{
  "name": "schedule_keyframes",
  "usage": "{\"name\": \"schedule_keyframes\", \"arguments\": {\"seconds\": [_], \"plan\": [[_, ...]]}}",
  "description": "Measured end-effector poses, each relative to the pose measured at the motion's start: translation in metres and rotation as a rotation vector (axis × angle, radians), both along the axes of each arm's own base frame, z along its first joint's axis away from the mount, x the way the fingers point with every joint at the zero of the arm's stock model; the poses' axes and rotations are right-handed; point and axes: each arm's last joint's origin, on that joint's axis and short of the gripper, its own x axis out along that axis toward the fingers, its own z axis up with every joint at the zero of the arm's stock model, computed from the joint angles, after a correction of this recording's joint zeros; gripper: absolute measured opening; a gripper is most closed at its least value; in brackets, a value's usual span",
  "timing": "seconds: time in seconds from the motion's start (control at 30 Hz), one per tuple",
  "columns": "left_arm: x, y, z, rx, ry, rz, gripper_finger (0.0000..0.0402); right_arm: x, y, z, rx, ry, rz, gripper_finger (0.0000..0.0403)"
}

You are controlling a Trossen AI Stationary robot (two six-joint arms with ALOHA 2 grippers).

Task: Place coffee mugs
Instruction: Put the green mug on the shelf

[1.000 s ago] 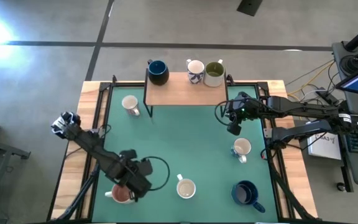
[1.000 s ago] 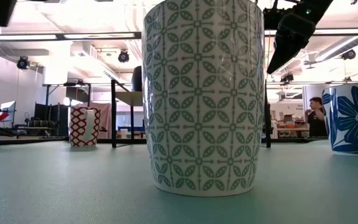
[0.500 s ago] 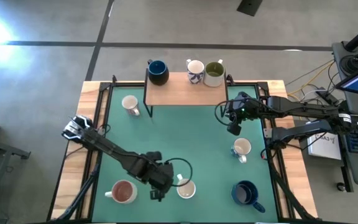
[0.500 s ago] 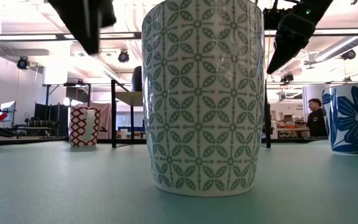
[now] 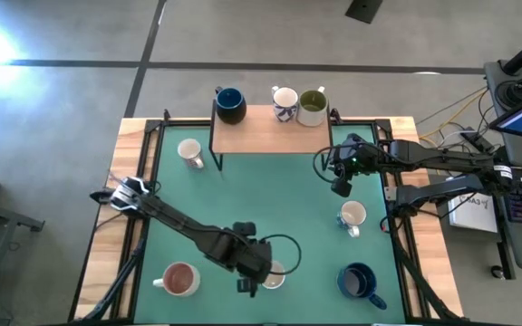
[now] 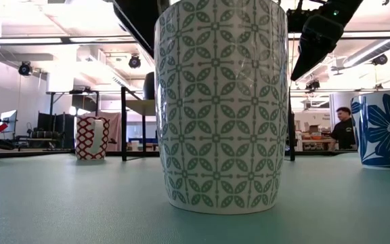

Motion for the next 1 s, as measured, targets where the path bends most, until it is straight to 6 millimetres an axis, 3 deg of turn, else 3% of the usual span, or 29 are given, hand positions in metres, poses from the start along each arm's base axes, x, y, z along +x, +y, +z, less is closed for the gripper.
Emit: {"name": "schedule_keyframes", "arguments": {"seconds": [0.23, 0.5, 1.0], "plan": [[0.025, 0.004, -0.003, 0.066, 0.050, -0.018, 0.0137, 0.000, 0.000, 0.000, 0.000, 0.000, 0.000, 0.0063], [0.039, -0.002, 0.021, 0.072, 0.050, -0.072, 0.0137, 0.000, 0.000, 0.000, 0.000, 0.000, 0.000, 0.0063], [0.049, -0.005, -0.008, 0.051, 0.098, -0.091, 0.0130, 0.000, 0.000, 0.000, 0.000, 0.001, 0.000, 0.0063]]}}
